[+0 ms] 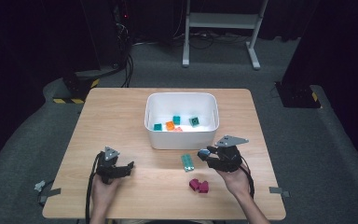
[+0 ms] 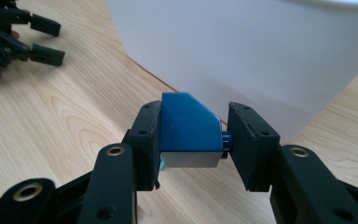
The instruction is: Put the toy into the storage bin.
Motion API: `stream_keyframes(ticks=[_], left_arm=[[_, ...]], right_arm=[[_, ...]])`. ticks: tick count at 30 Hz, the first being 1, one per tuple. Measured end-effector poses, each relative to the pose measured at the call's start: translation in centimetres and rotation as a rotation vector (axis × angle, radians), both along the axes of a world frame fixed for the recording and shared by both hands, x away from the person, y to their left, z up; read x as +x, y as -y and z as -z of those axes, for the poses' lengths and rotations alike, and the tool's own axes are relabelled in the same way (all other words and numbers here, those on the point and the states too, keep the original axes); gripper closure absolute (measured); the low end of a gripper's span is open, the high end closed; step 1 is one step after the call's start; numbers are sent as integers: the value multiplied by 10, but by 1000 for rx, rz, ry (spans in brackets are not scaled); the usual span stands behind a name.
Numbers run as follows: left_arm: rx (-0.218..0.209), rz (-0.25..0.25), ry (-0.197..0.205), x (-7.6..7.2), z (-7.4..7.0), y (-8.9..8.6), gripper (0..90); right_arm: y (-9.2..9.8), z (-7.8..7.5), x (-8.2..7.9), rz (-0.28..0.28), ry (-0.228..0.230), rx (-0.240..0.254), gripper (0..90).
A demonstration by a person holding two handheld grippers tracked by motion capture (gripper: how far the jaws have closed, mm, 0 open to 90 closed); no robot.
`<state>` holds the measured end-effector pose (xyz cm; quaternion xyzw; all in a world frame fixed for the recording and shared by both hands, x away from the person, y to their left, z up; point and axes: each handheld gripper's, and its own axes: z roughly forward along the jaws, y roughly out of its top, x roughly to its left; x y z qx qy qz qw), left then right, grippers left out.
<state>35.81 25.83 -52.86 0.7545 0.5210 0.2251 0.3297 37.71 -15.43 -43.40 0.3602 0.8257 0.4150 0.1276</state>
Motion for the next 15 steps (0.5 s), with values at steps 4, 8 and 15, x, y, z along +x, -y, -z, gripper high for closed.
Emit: stream_keyframes(ticks=[4, 8, 15], left_arm=[[0, 1, -1, 0, 0, 0, 149], [0, 0, 0, 0, 0, 0, 149], [0, 0, 0, 0, 0, 0, 149]], right_arm=[[1, -7, 2, -8, 2, 9, 567], [1, -18, 5, -17, 7, 26, 567], [3, -36, 10, -25, -2, 63, 567]])
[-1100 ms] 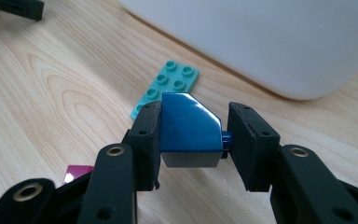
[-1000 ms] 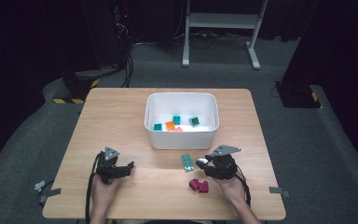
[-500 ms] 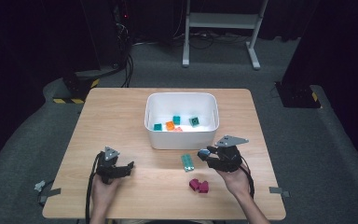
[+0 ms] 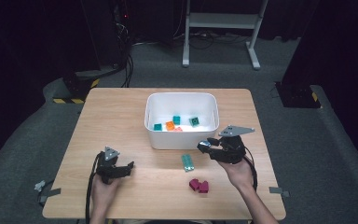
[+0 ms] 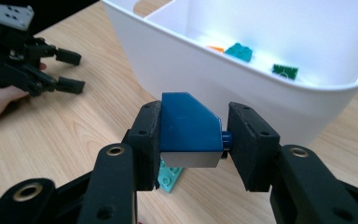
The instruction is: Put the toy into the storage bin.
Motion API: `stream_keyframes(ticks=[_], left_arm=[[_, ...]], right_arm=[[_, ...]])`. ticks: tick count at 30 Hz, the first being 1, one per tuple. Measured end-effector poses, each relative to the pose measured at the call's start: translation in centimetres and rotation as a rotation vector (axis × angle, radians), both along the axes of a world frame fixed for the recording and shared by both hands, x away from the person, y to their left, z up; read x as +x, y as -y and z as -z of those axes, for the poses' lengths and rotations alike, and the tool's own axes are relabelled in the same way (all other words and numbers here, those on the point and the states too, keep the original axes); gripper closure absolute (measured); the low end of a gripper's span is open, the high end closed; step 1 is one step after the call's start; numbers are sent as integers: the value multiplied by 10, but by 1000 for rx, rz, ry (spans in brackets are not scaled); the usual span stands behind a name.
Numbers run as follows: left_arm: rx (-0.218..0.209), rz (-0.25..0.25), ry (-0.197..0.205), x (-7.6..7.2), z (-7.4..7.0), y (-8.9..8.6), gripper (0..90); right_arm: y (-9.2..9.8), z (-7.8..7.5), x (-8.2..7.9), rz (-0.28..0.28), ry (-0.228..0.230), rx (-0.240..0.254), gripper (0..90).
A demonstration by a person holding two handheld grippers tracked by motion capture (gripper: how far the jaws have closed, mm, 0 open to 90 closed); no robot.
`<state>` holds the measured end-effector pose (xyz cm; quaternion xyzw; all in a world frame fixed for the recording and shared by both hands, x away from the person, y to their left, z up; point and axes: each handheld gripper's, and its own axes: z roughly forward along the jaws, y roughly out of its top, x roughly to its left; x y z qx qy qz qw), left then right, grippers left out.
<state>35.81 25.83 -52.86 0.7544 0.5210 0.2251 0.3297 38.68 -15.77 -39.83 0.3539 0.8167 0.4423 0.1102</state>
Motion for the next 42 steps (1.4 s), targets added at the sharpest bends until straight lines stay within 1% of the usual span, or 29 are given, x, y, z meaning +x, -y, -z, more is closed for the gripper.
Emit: stream_keyframes(ticks=[7, 13, 17, 21, 25, 34, 42], left_arm=[[0, 0, 0, 0, 0, 0, 149], [0, 0, 1, 0, 0, 0, 149], [0, 0, 0, 0, 0, 0, 149], [0, 0, -1, 0, 0, 0, 150], [0, 1, -1, 0, 0, 0, 149], [0, 0, 0, 0, 0, 0, 149], [0, 1, 0, 0, 0, 0, 149]], right_arm=[[2, -16, 5, -10, 0, 33, 567], [0, -29, 10, -16, 4, 44, 567], [-1, -34, 13, -19, 8, 49, 567], [-2, -37, 18, -12, -5, 51, 567], [-2, -41, 22, -8, 2, 56, 567], [-4, -50, 32, 7, 2, 56, 567], [-6, -54, 42, 21, 3, 59, 567]])
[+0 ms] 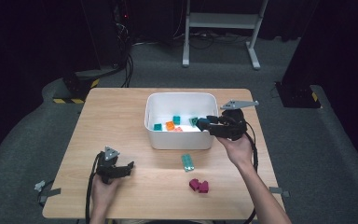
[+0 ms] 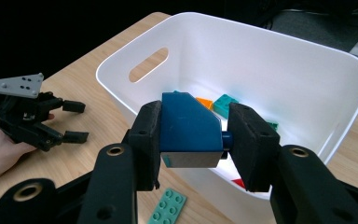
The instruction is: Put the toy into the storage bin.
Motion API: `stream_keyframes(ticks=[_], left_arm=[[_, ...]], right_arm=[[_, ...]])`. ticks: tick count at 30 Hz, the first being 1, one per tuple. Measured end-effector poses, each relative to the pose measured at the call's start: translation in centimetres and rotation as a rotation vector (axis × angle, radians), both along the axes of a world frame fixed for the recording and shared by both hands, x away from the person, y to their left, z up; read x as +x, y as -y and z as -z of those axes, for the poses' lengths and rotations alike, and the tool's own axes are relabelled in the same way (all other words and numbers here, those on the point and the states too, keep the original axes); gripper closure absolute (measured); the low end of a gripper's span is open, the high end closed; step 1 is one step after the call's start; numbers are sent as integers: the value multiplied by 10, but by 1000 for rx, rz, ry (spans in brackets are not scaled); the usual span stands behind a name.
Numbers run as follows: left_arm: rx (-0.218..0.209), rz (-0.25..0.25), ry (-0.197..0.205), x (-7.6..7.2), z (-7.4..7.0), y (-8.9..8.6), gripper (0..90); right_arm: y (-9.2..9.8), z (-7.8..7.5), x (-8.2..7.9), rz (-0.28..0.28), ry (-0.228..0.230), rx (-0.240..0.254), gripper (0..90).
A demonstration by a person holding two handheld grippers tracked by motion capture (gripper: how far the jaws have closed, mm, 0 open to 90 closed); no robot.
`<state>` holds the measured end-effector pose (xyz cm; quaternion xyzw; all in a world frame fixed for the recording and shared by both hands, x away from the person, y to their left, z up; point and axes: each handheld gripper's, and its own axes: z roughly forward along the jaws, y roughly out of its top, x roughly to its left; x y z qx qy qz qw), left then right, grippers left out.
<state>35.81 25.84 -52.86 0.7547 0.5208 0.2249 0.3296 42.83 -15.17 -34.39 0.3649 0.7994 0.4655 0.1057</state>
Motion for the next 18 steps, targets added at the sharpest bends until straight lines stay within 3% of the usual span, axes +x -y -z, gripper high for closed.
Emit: stream_keyframes(ticks=[18], left_arm=[[0, 0, 0, 0, 0, 0, 149]], right_arm=[[-12, -3, 25, 38, -13, -27, 566]])
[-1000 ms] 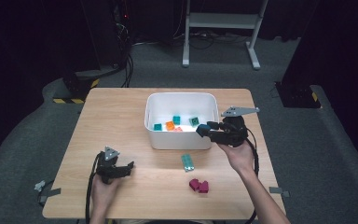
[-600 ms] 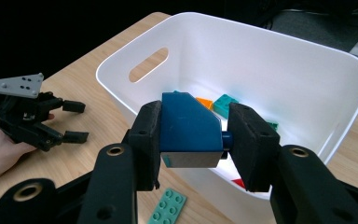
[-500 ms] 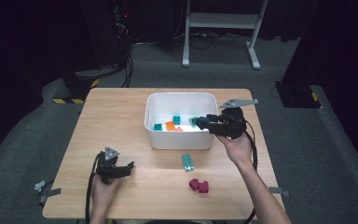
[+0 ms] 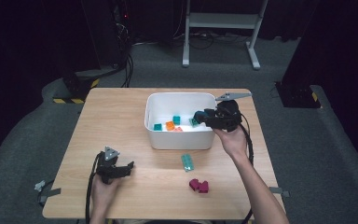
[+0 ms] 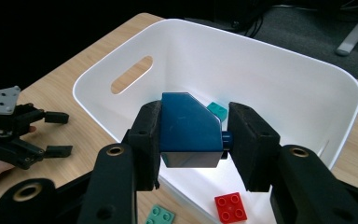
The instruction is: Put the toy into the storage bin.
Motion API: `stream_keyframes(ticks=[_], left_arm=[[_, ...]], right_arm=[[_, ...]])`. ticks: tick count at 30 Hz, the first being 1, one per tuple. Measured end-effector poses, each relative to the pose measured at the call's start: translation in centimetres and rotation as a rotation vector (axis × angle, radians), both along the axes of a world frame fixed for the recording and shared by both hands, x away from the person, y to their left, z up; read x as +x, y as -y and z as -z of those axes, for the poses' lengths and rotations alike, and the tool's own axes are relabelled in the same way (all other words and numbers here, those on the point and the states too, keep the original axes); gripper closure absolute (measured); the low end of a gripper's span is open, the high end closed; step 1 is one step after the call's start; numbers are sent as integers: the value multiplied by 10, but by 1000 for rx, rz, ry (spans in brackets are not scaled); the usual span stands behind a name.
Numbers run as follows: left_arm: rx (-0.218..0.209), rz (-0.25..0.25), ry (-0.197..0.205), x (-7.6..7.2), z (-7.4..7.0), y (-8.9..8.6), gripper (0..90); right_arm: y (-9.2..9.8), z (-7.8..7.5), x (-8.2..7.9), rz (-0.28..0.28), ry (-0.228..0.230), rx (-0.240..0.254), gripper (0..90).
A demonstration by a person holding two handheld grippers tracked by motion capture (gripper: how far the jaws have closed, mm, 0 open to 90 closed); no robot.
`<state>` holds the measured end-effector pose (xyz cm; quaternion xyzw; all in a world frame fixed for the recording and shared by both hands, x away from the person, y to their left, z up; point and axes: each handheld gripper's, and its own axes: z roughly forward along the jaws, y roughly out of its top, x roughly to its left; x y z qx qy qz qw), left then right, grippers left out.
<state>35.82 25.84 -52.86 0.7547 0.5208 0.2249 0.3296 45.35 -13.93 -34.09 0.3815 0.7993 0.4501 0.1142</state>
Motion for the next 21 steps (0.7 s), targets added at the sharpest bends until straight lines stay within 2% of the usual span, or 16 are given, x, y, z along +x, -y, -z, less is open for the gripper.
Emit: stream_keyframes(ticks=[10, 21], left_arm=[[0, 0, 0, 0, 0, 0, 150], [-1, 0, 0, 0, 0, 0, 149]], right_arm=[[-9, 4, 15, 22, -2, -34, 565], [-21, 16, 33, 53, -34, -79, 563]])
